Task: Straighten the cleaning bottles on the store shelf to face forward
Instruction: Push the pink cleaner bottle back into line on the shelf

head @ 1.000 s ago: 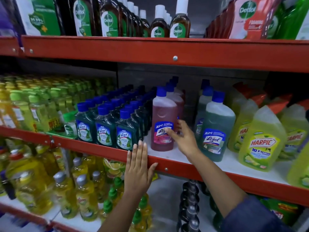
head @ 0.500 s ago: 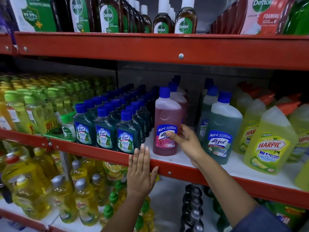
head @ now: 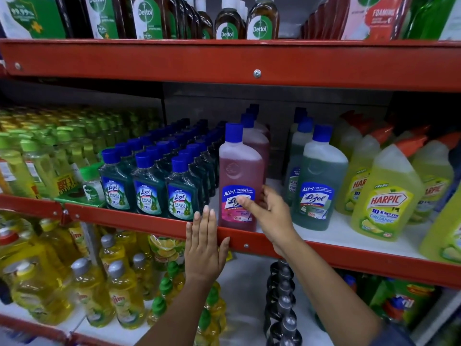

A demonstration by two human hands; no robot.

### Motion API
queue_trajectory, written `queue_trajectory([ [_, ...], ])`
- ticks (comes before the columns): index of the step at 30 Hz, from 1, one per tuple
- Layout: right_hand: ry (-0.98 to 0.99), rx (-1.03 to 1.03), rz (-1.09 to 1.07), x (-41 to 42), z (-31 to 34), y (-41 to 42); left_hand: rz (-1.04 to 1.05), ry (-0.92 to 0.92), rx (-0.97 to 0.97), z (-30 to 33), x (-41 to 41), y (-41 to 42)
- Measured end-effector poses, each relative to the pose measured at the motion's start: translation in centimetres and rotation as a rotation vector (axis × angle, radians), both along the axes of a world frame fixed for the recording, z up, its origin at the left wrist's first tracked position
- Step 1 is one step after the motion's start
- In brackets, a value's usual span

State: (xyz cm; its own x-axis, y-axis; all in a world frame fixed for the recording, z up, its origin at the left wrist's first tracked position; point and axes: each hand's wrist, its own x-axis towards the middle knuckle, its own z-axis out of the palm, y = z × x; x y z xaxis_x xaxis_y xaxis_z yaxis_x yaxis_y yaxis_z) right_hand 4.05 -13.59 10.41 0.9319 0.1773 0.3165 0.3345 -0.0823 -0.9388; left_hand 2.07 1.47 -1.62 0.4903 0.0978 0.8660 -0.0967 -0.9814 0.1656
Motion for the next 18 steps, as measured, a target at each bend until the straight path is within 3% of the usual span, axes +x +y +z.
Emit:
queue_trajectory([
  [6,-0.113,-0.125,-0.120,-1.7,0.0,-0.4,0.005,0.027,0.011,0.1,-0.2,0.0],
  [14,-0.593,-0.751,-0.418,-4.4,-2.5,-6.5,0.015,-0.001,0.013,0.1,-0.1,-0.1],
  [18,-0.648,-0.968,-0.537,-4.1,-3.5,-10.7,0.013,0.006,-0.013,0.3,-0.2,-0.2],
])
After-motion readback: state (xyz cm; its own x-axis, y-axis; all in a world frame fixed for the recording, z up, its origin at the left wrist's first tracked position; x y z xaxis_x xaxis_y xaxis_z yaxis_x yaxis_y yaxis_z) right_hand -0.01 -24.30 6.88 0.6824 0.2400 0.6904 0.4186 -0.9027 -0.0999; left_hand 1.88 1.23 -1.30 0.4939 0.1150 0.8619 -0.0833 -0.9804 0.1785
